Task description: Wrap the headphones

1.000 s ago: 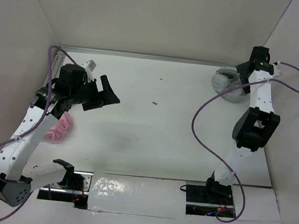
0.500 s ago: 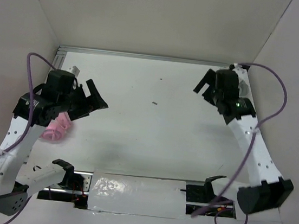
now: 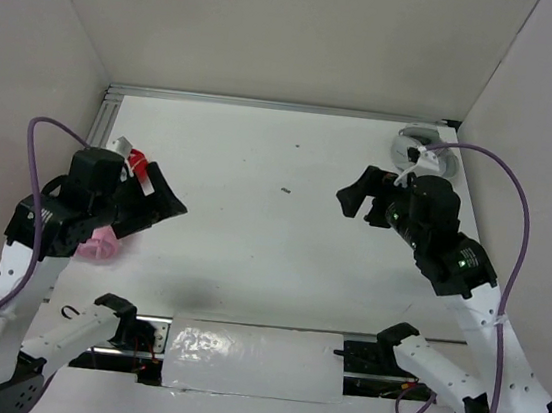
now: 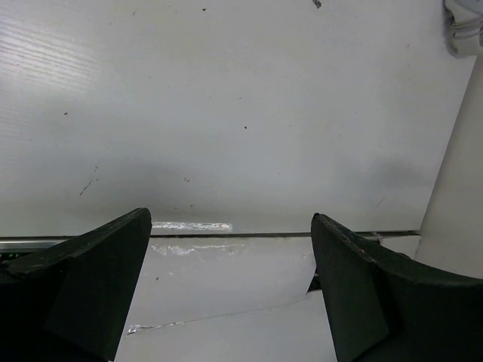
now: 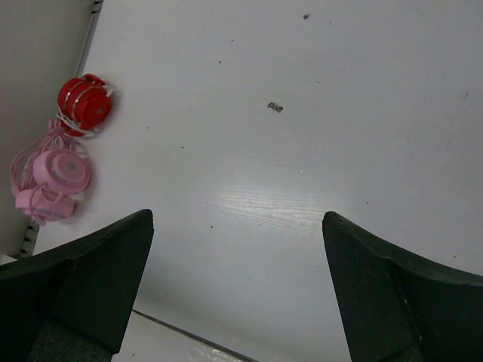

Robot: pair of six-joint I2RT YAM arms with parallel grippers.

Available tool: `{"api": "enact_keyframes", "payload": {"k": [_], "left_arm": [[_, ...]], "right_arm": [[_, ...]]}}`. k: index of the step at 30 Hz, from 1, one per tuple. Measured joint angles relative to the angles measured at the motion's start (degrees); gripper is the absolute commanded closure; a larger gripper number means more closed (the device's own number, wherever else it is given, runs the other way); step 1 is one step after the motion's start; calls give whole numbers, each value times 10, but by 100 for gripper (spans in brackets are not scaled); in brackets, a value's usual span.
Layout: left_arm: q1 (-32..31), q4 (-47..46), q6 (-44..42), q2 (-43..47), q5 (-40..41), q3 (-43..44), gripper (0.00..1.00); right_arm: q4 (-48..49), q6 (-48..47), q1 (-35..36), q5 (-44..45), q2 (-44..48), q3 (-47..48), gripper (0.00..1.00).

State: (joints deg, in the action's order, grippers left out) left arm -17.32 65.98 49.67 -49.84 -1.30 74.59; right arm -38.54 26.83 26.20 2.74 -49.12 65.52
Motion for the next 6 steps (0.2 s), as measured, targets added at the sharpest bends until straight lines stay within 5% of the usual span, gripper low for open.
{"api": "enact_keyframes", "payload": {"k": [6], "left_arm": [[0, -4, -2, 32, 0, 0, 1]], "right_arm": [[4, -17, 10, -2, 3, -3, 0]]}}
